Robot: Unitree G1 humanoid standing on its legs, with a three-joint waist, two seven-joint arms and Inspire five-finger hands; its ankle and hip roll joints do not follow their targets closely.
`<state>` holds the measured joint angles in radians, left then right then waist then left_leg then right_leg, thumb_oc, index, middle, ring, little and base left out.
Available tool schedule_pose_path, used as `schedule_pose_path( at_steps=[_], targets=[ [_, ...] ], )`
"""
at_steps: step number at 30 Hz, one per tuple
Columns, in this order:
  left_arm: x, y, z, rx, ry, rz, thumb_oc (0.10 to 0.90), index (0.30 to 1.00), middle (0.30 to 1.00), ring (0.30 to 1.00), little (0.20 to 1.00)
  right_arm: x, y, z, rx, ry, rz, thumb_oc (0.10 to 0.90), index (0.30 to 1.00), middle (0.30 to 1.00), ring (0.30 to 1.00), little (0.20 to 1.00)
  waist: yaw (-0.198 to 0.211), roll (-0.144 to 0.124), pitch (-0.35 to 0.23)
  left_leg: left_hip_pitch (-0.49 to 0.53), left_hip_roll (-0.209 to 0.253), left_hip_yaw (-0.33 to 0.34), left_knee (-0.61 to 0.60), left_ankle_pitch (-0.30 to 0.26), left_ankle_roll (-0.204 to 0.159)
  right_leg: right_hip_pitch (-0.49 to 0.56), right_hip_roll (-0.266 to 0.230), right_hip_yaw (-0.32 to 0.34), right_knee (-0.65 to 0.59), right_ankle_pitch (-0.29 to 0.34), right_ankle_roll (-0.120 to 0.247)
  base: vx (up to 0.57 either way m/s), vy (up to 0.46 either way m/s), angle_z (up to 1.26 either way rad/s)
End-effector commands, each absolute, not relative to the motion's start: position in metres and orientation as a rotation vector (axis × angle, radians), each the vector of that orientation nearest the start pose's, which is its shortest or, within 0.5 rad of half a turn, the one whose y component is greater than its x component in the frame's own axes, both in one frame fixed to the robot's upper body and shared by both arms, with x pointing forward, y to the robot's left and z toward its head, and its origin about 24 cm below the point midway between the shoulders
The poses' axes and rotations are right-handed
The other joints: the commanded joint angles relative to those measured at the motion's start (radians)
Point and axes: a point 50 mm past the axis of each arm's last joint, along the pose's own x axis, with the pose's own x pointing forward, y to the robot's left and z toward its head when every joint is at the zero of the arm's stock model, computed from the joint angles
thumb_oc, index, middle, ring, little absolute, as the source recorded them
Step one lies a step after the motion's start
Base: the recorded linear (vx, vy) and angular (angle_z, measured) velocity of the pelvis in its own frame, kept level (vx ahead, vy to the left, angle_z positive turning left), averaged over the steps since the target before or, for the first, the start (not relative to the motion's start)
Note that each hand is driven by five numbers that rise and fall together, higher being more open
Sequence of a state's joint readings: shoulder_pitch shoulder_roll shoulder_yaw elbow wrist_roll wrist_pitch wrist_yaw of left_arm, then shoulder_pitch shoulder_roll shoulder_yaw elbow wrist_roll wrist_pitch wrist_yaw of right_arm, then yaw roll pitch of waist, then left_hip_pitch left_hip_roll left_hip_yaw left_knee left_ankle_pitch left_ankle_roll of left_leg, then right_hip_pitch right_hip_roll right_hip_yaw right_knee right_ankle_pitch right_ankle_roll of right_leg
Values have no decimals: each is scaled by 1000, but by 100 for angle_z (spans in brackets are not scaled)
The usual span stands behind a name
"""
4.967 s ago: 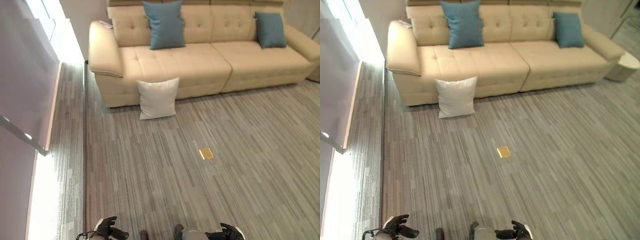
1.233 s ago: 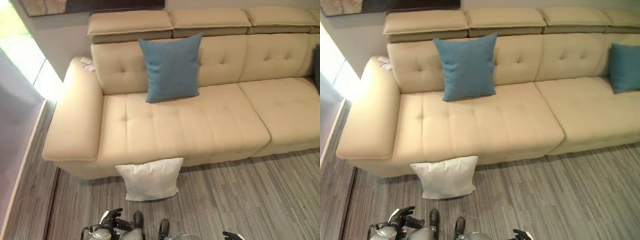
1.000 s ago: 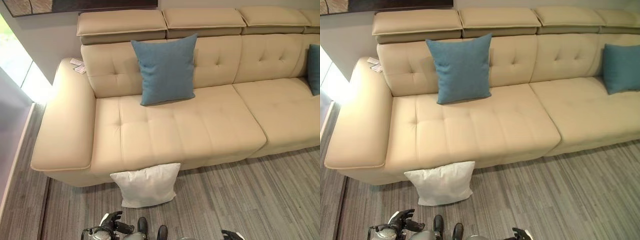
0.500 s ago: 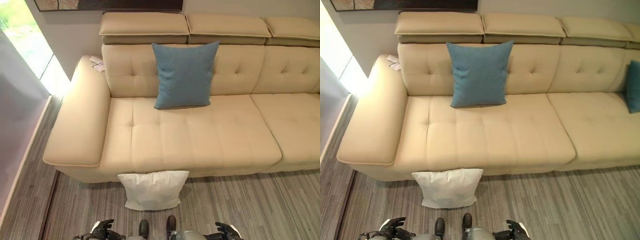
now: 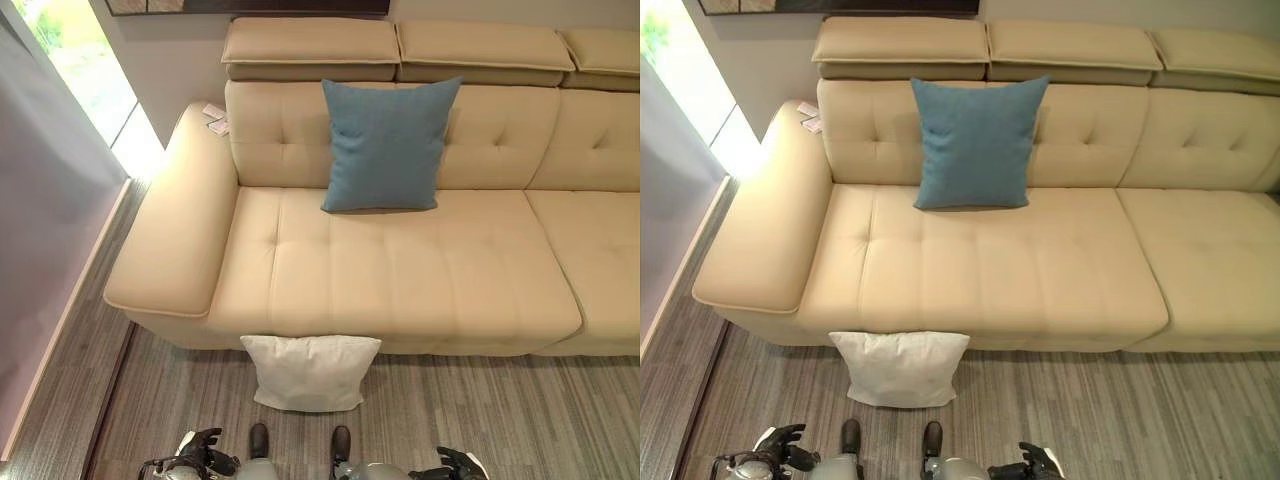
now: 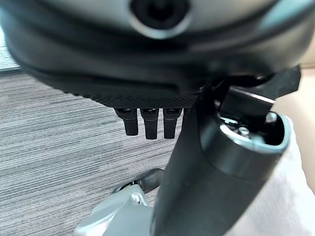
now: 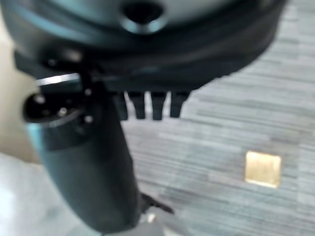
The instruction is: Pick up all the scattered cushions and arrange them neatly on the sofa.
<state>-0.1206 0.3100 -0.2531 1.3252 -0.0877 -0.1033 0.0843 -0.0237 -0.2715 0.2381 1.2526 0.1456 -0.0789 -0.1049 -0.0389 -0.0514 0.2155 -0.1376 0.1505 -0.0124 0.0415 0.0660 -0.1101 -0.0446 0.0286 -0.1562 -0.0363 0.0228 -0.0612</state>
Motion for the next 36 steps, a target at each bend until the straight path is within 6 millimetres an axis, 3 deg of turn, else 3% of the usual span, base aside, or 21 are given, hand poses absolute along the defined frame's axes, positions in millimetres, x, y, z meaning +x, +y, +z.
schedule_pose_path(
  at_steps=[1,3,8,11,12,16,17,19,21,24,25,26,28,29,30,32,33,36],
  targets=[
    [133,236,-148,376,1058,37,800,900,900,900,900,100,-262,-150,-340,1119,-204,800,900,900,900,900,-10,-14,-31,-34,-46,14,93,-72,40,29,-83,95,99,-139,120,94,222,-27],
    [138,237,-146,381,1039,35,800,900,900,900,900,102,-260,-150,-330,1111,-202,800,900,900,900,900,-8,-20,-29,-43,-61,25,119,-92,46,20,-103,109,113,-135,131,68,233,-35],
    [158,252,-134,383,955,107,800,900,900,900,900,140,-252,-138,-289,965,-205,800,900,900,900,900,6,-41,8,-103,-82,88,217,-167,90,-69,-157,153,170,-101,173,-25,225,-40],
    [159,259,-130,377,937,146,800,900,900,900,900,157,-248,-130,-285,894,-195,800,900,900,900,900,10,-42,23,-113,-83,108,227,-179,102,-102,-167,154,191,-89,185,-55,135,-37],
    [164,265,-125,349,899,202,800,900,900,900,900,174,-246,-122,-299,823,-187,800,900,900,900,900,24,-39,43,-124,-75,129,231,-187,107,-136,-184,125,210,-72,196,-67,92,-27],
    [177,271,-115,322,814,256,800,900,900,900,900,194,-245,-108,-320,727,-179,800,900,900,900,900,31,-41,71,-150,-85,130,238,-182,106,-165,-190,84,210,-60,194,-67,26,-31],
    [192,269,-105,303,730,273,800,900,900,900,900,209,-247,-96,-324,650,-196,800,900,900,900,900,31,-37,91,-195,-100,124,253,-182,105,-184,-193,75,196,-56,190,-86,-22,26],
    [202,267,-98,294,683,277,800,900,900,900,900,215,-247,-91,-331,621,-205,800,900,900,900,900,28,-33,102,-230,-107,115,265,-178,104,-221,-186,94,211,-56,186,-139,-28,29],
    [228,265,-79,288,562,296,800,900,900,900,900,242,-249,-70,-355,512,-230,800,900,900,900,900,28,-23,126,-329,-111,111,298,-165,104,-322,-186,106,246,-53,170,-194,-52,17],
    [244,261,-66,265,484,307,800,900,900,900,900,257,-248,-56,-330,439,-261,800,900,900,900,900,27,-15,131,-396,-110,100,317,-154,102,-400,-181,103,285,-58,160,-82,-52,6],
    [260,260,-50,248,404,332,800,900,900,900,900,274,-247,-37,-312,343,-297,800,900,900,900,900,25,-6,140,-447,-102,82,344,-176,91,-457,-180,98,318,-87,161,-81,-60,5],
    [261,260,-50,248,402,332,800,900,900,900,900,274,-247,-36,-311,340,-298,800,900,900,900,900,23,-8,140,-461,-105,88,335,-144,97,-469,-183,94,309,-60,156,-99,-136,11],
    [286,254,-23,238,273,342,800,900,900,900,900,298,-248,0,-333,168,-341,800,900,900,900,900,16,5,159,-559,-94,70,370,-160,83,-576,-181,93,362,-94,154,-104,-93,15],
    [286,253,-23,238,273,342,800,900,900,900,900,299,-248,1,-334,168,-341,800,900,900,900,900,16,6,157,-563,-94,70,371,-160,82,-579,-181,93,363,-94,154,-144,-73,15],
    [299,251,-6,245,194,358,800,900,900,900,900,312,-246,26,-441,41,-367,800,900,900,900,900,6,11,168,-645,-89,61,386,-146,77,-670,-177,98,392,-94,152,-128,-81,8],
    [304,249,2,262,155,366,800,900,900,900,900,315,-243,35,-464,-16,-381,800,900,900,900,900,2,15,161,-686,-87,56,388,-139,75,-714,-176,100,405,-94,151,-113,-81,5],
    [316,244,16,269,92,385,800,900,900,900,900,325,-239,53,-490,-99,-440,800,900,900,900,900,-5,22,165,-750,-80,53,389,-124,71,-789,-174,104,422,-91,151,-67,-54,4],
    [323,241,25,262,66,391,800,900,900,900,900,334,-233,64,-512,-142,-444,800,900,900,900,900,-8,30,157,-807,-77,49,386,-111,71,-854,-173,116,433,-88,151,-54,-61,-1]
  ],
)
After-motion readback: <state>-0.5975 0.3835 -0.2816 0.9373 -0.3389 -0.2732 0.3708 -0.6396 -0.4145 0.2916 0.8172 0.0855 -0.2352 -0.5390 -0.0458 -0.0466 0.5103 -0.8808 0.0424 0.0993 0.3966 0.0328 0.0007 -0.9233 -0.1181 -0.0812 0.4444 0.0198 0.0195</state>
